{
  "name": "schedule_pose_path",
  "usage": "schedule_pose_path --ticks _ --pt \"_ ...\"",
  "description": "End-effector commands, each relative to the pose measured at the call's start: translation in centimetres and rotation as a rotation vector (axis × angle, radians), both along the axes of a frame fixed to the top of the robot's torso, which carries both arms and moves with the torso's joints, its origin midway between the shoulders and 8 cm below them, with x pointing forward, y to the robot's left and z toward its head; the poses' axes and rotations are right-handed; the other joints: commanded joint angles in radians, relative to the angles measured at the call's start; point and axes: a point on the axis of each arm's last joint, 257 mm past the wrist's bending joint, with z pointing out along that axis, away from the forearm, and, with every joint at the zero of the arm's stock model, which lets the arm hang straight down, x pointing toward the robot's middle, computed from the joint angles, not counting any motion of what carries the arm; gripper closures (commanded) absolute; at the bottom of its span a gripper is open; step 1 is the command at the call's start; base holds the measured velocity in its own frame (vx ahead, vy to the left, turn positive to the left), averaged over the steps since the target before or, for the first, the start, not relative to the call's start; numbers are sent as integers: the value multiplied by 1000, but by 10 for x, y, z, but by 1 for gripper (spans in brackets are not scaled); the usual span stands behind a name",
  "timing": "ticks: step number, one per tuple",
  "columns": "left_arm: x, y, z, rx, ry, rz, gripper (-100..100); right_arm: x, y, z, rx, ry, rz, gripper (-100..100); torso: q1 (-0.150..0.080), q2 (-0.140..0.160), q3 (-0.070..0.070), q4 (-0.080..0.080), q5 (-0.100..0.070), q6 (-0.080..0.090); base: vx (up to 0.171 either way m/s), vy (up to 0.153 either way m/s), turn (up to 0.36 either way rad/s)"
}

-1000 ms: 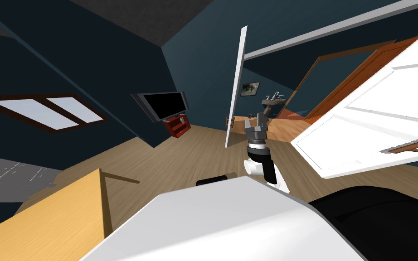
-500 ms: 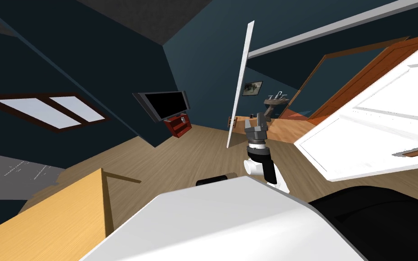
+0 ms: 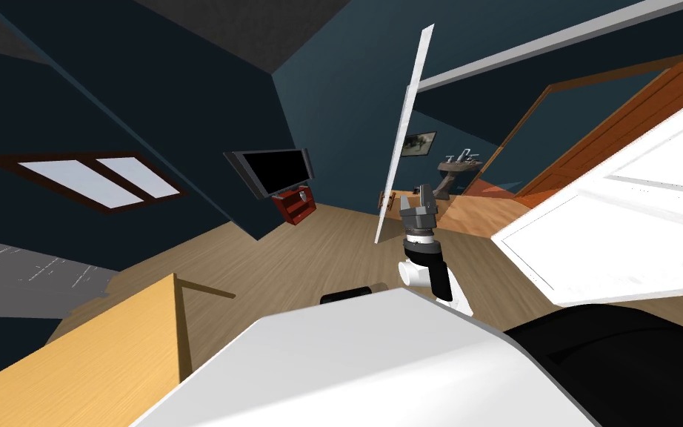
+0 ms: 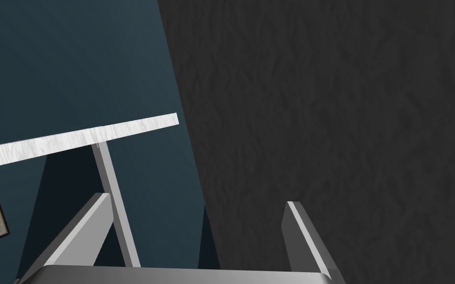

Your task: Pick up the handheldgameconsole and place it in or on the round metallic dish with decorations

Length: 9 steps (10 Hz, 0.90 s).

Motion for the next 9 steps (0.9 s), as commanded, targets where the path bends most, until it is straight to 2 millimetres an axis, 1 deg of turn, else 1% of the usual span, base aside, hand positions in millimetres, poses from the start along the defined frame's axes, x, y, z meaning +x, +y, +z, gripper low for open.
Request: schedule_pose_path --ticks 1,2,3,4,5,6,7,8,9 --pt "-12 -13 3 -47 8 0 100 0 0 0 0 0 0 0 0 0 0 0 0 0 67 84 38" --pt "-8 -17 2 -60 -8 -6 100 0 0 0 0 0 0 0 0 0 0 0 0 -1 63 77 30" --pt "-20 -25 6 -95 9 -1 100 0 0 0 0 0 0 0 0 0 0 0 0 -1 80 98 53" --pt "-16 -29 5 -108 -6 -6 100 0 0 0 0 0 0 0 1 0 0 -1 0 -2 61 83 27" --pt "-16 -29 5 -108 -6 -6 100 0 0 0 0 0 0 0 0 0 0 0 -1 -1 19 27 -12" --pt "-26 -38 9 -145 7 0 100 0 0 0 0 0 0 0 -3 2 1 0 -2 -1 41 43 32" --pt "-23 -40 9 -154 -3 -4 100 0 0 0 0 0 0 0 -4 2 1 0 -2 -3 39 50 35" --pt "-32 -50 12 -191 7 3 100 0 0 0 0 0 0 0 -4 2 1 0 -2 -2 52 54 51" --pt "-30 -51 12 -197 1 1 100 0 0 0 0 0 0 0 -4 1 0 -1 -2 -3 48 59 26"
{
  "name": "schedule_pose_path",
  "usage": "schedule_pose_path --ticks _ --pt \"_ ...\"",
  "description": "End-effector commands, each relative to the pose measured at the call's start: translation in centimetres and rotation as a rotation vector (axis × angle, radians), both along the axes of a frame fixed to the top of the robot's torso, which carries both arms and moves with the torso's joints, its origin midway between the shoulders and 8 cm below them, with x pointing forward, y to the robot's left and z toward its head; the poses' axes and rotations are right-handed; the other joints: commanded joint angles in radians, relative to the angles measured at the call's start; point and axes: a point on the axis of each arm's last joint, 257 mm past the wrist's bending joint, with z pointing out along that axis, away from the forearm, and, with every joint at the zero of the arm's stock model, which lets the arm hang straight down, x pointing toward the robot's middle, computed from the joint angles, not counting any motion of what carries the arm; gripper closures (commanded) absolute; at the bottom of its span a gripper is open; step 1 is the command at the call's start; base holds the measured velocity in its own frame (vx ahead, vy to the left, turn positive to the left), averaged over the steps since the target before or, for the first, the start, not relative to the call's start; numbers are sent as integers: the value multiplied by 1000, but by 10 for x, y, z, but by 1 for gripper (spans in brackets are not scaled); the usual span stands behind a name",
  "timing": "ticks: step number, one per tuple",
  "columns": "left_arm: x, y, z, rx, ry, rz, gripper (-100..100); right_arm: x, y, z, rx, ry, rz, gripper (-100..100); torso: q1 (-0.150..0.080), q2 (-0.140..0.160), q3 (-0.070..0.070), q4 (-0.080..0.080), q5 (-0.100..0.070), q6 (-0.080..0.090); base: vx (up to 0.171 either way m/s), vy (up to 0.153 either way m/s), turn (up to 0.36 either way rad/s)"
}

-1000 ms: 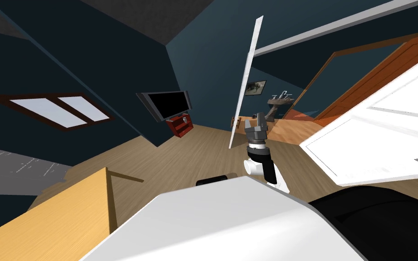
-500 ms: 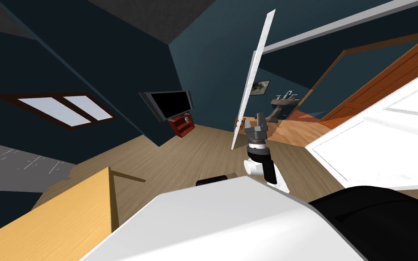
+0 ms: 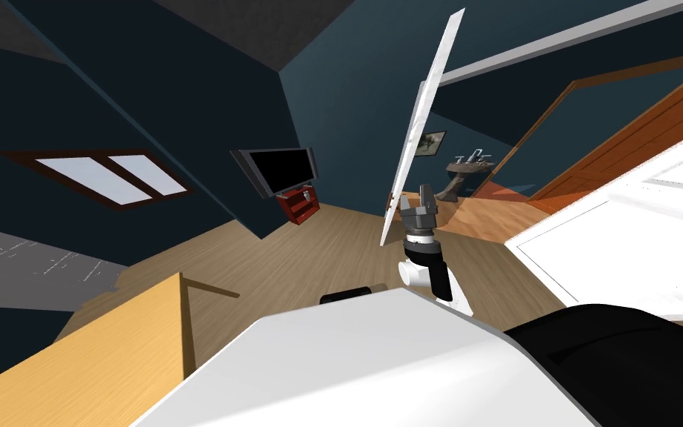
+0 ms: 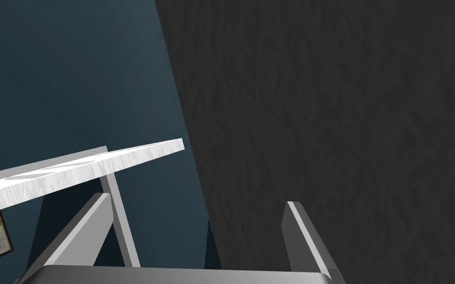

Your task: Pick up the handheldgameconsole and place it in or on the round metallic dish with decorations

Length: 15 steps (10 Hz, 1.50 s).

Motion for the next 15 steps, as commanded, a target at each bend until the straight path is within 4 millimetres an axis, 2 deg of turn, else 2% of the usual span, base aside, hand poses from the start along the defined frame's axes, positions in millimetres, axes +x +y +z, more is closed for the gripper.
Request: schedule_pose_path --ticks 1,2,4,8,10,11,15 --pt "-8 -11 4 -45 6 8 100 0 0 0 0 0 0 0 0 0 0 0 0 0 51 67 26" --pt "-6 -12 4 -49 2 7 100 0 0 0 0 0 0 0 0 0 0 0 0 -1 37 56 27" --pt "-19 -28 11 -111 18 24 100 0 0 0 0 0 0 0 -1 1 0 -1 -1 -1 36 65 37" --pt "-28 -49 19 -192 26 47 100 0 0 0 0 0 0 0 -1 0 0 0 -1 -1 44 59 26" --pt "-29 -47 18 -188 26 45 100 0 0 0 0 0 0 0 -2 1 0 0 -1 -1 16 29 6" --pt "-29 -47 18 -190 26 46 -100 0 0 0 0 0 0 0 -3 2 1 0 -1 -1 0 0 0" --pt "-29 -47 18 -189 26 46 -100 0 0 0 0 0 0 0 -4 3 2 1 -2 -1 0 0 0"
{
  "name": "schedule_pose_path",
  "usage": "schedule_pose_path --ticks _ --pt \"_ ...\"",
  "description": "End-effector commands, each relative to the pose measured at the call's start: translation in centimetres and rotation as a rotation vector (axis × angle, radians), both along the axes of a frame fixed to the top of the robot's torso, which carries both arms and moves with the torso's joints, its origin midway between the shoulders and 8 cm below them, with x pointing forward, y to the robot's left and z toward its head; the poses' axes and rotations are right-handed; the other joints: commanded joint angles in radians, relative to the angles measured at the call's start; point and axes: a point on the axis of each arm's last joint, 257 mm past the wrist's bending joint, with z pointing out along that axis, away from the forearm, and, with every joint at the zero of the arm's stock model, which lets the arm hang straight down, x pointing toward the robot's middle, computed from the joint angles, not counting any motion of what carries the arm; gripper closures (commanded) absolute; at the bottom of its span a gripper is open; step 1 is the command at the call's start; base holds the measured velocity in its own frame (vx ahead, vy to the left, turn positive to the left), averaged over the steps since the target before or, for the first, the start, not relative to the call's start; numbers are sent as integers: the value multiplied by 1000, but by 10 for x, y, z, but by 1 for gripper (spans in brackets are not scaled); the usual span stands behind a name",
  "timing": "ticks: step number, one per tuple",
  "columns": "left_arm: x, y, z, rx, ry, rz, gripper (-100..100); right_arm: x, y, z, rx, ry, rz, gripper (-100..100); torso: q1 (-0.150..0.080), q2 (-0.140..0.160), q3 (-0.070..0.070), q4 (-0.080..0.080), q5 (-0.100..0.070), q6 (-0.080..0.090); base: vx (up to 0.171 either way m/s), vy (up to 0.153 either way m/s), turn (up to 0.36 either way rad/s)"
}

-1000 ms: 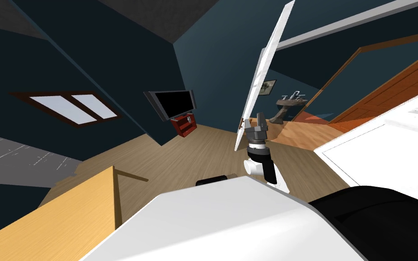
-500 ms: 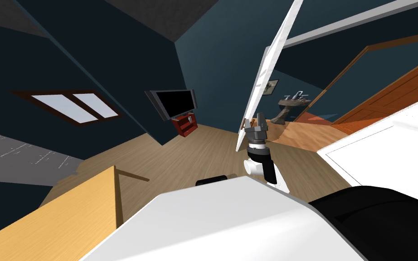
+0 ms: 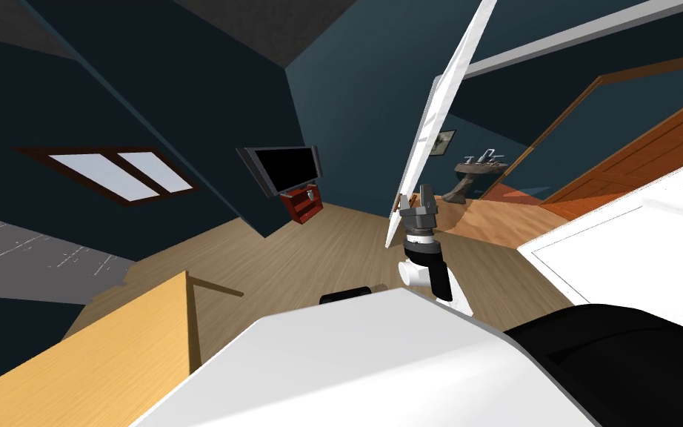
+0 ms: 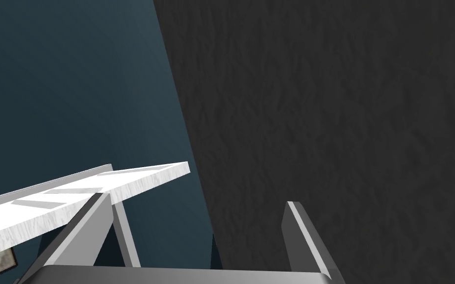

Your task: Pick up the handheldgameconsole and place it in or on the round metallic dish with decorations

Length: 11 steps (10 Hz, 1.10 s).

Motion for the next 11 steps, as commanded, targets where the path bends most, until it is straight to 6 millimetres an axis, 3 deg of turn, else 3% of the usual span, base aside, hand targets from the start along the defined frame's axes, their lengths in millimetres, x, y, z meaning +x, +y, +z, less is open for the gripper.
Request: schedule_pose_path --ticks 1,2,3,8,9,11 --pt "0 0 0 0 0 0 0 0 0 0 0 0 0 0 0 0 0 0 0 0 0 0 0" --pt "1 1 6 -8 5 -26 -100 0 0 0 0 0 0 0 0 0 0 0 0 0 81 110 355" --pt "13 -1 1 -18 -20 -42 -100 0 0 0 0 0 0 0 5 -4 -2 -1 1 -2 118 131 452" --pt "30 2 10 -43 -25 -139 -100 0 0 0 0 0 0 0 4 -4 -3 -1 1 1 90 76 260" --pt "43 1 6 -49 -48 -163 -100 0 0 0 0 0 0 0 5 -6 -4 -1 1 -1 118 98 436" --pt "42 7 16 -48 -27 -210 -100 0 0 0 0 0 0 0 4 -4 -3 -1 1 1 107 62 268"
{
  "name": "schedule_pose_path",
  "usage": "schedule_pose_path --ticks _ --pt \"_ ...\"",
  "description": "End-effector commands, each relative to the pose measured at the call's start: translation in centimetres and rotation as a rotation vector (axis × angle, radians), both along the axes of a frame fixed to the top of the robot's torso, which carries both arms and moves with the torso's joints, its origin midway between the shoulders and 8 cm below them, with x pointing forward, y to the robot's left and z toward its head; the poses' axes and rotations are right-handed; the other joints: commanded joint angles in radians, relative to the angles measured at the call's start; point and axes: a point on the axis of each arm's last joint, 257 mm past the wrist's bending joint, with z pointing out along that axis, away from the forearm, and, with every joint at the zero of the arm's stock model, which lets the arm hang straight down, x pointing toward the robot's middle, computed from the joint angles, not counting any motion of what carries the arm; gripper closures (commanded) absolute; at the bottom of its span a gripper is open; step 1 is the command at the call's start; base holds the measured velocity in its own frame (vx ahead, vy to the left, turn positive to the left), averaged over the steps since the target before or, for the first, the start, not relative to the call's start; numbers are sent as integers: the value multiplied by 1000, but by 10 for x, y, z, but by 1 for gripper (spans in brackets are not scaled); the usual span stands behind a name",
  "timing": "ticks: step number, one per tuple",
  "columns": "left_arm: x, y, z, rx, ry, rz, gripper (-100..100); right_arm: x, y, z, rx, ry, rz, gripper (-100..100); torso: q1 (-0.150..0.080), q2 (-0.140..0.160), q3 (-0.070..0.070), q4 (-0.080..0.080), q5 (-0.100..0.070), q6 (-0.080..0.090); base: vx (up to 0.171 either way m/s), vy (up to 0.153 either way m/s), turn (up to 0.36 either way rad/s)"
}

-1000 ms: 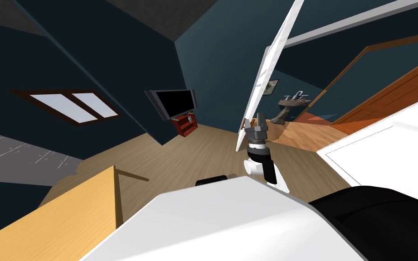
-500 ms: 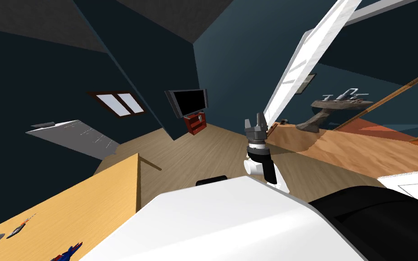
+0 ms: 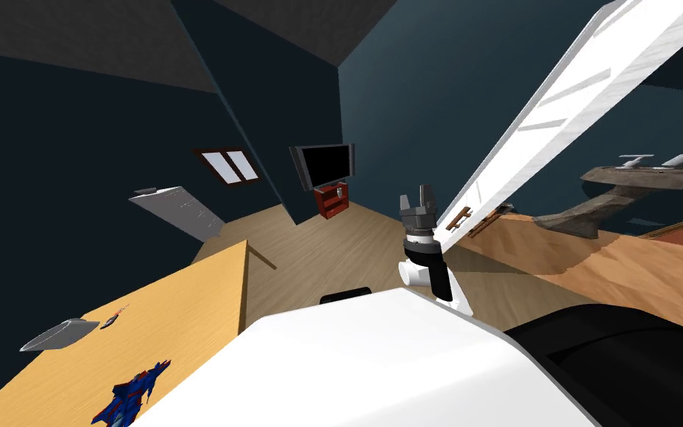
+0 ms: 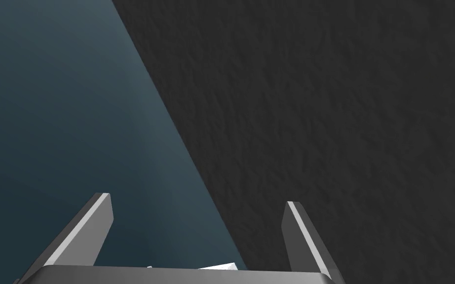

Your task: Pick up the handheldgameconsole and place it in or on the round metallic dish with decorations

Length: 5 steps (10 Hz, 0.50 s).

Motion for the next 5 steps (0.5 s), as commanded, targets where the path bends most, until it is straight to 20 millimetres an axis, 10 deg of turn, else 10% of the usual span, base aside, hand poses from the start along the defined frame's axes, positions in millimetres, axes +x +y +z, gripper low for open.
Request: schedule_pose_path --ticks 1,5 --pt "10 3 3 -2 -8 -44 -100 0 0 0 0 0 0 0 0 0 0 0 0 0 139 72 423" --pt "25 14 10 5 -5 -144 -100 0 0 0 0 0 0 0 1 1 0 0 1 1 95 56 249"
